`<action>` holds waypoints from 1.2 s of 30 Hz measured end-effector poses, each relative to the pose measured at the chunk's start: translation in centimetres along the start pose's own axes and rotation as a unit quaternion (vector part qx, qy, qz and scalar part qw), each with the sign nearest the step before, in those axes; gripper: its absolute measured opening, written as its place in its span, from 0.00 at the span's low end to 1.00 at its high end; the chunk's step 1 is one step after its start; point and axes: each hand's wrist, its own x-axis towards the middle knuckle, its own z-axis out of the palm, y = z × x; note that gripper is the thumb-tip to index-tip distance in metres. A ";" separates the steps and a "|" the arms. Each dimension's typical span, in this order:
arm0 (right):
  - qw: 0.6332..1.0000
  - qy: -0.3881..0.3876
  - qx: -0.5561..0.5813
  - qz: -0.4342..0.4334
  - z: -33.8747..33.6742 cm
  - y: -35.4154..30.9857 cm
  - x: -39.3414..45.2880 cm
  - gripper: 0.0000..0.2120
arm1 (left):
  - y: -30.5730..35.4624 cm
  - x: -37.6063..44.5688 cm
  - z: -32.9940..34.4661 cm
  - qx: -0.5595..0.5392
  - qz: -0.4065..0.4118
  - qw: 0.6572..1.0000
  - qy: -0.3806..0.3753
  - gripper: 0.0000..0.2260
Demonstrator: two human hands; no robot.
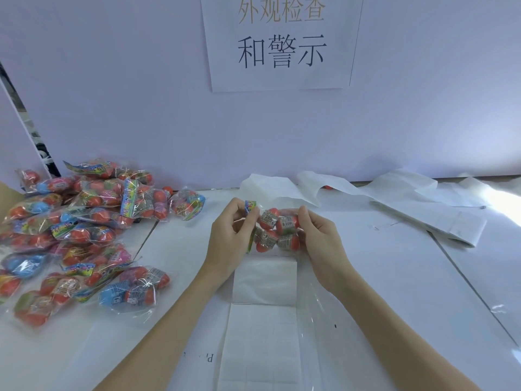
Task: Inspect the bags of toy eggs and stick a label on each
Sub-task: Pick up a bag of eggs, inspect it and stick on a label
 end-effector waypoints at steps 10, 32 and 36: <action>1.000 0.010 -0.012 0.013 -0.4 -0.3 0.1 0.15 | 0.9 0.0 -0.4 -0.026 -0.022 0.998 -0.051 0.17; 0.998 -0.027 -0.047 0.023 -0.4 -1.4 -0.4 0.27 | -0.4 0.4 -0.5 -0.119 -0.047 0.986 -0.111 0.14; 0.995 -0.041 -0.089 0.034 -0.2 -1.2 -0.6 0.26 | -0.3 0.3 -0.7 -0.104 -0.042 0.988 -0.110 0.09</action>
